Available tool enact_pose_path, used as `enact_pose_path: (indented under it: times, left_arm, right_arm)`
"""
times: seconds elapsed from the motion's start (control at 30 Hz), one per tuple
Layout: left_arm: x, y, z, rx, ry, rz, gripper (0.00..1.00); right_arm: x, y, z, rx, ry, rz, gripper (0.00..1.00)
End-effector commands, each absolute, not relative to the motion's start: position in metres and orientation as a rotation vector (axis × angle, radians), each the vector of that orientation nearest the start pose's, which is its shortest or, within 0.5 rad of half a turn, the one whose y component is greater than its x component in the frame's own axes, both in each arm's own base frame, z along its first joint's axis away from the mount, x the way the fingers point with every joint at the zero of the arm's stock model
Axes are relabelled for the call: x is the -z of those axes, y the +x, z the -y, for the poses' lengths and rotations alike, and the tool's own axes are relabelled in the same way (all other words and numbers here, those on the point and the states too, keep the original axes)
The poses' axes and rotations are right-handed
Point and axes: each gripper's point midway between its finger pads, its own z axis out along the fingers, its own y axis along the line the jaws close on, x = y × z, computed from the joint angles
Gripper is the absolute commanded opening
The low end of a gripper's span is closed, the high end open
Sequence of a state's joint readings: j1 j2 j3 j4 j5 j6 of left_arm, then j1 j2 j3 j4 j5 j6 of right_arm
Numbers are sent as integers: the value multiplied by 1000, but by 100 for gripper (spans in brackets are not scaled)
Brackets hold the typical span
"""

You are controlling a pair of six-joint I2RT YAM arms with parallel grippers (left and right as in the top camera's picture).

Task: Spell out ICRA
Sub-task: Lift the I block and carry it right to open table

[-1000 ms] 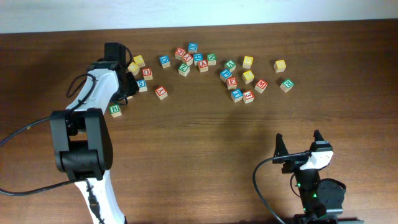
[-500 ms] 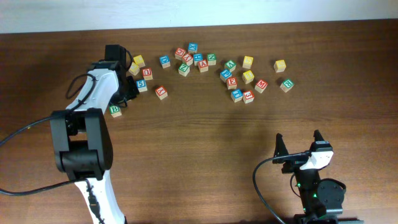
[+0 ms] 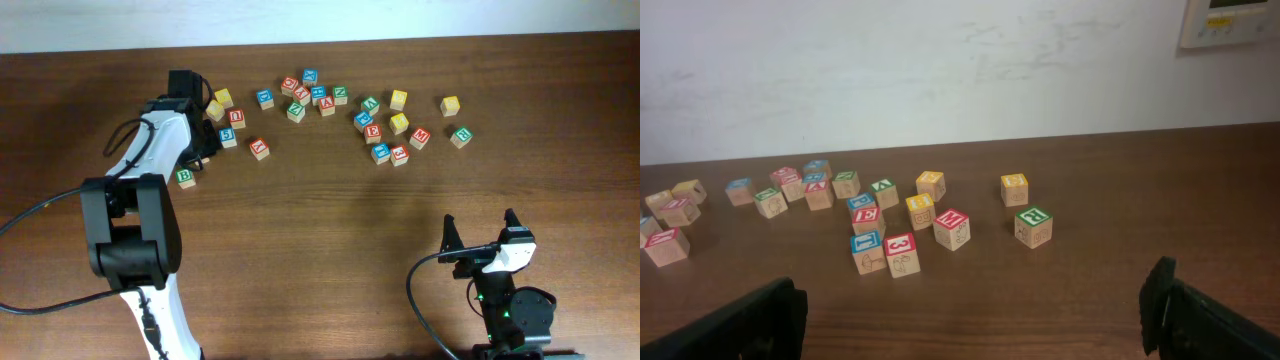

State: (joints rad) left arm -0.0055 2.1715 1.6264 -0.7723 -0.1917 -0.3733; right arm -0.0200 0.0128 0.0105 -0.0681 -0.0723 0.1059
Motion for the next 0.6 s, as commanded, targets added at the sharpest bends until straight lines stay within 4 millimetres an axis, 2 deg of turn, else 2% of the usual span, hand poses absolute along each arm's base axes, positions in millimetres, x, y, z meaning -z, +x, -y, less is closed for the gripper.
enact_pose_path:
  times: [0.0,0.13,0.23,0.3,0.4,0.5,0.57]
  left_arm:
    - [-13,471,-33,-237,-483,-2822,30]
    - [-15,465,-32,-238,-483,-2845,16]
    - [-35,471,-32,-227,-482,-2813,15]
    - [-65,479,-28,-181,-472,-2756,16]
    - [-117,484,-11,-32,-361,-2677,17]
    - [-160,476,-2,43,-307,-2615,17]
    - [-186,462,0,61,-297,-2591,16]
  right_arm:
    - [-156,246,-6,-121,58,-1647,98]
    - [-156,246,-6,-121,57,-1647,99]
    - [-156,246,-6,-121,58,-1647,98]
    - [-156,246,-6,-121,57,-1647,98]
    - [-156,246,-6,-120,57,-1647,98]
    - [-156,246,-6,-121,57,-1647,98]
    - [-156,246,-6,-121,58,-1647,98]
